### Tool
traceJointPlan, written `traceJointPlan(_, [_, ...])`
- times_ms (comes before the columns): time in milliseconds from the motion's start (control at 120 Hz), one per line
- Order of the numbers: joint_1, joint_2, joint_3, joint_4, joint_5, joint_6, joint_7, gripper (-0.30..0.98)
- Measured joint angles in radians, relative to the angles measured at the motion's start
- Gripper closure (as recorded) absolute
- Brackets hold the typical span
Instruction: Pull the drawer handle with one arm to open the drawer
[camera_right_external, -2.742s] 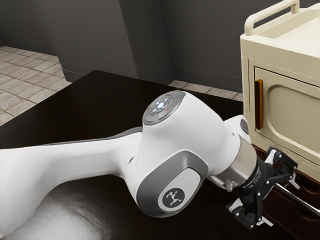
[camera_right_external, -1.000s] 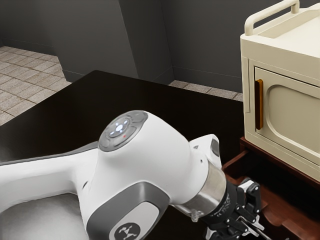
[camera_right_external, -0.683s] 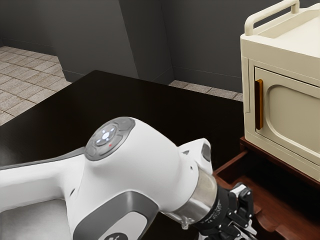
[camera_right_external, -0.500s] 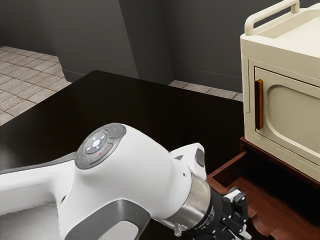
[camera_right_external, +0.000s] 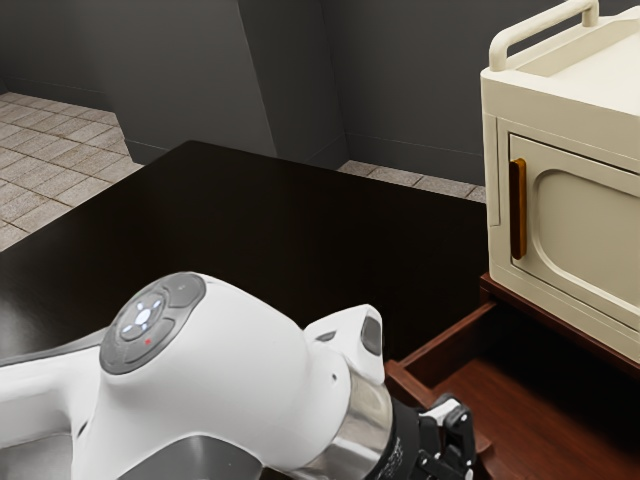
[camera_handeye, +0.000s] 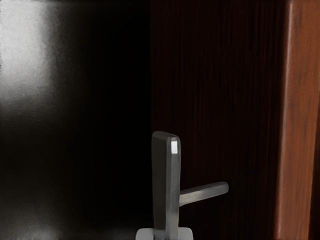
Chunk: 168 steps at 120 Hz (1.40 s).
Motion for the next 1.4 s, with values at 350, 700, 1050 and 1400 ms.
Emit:
traceJointPlan(350, [-0.015, -0.067, 0.0, -0.056, -0.002, 0.002, -0.016, 0.79])
traceJointPlan(700, [-0.023, -0.095, 0.001, -0.08, 0.005, 0.002, -0.026, 0.79])
traceJointPlan(1050, [-0.025, -0.139, 0.002, -0.102, -0.004, 0.003, -0.033, 0.63])
traceJointPlan(1400, [-0.004, -0.007, 0.137, 0.27, 0.026, -0.338, -0.036, 0.28])
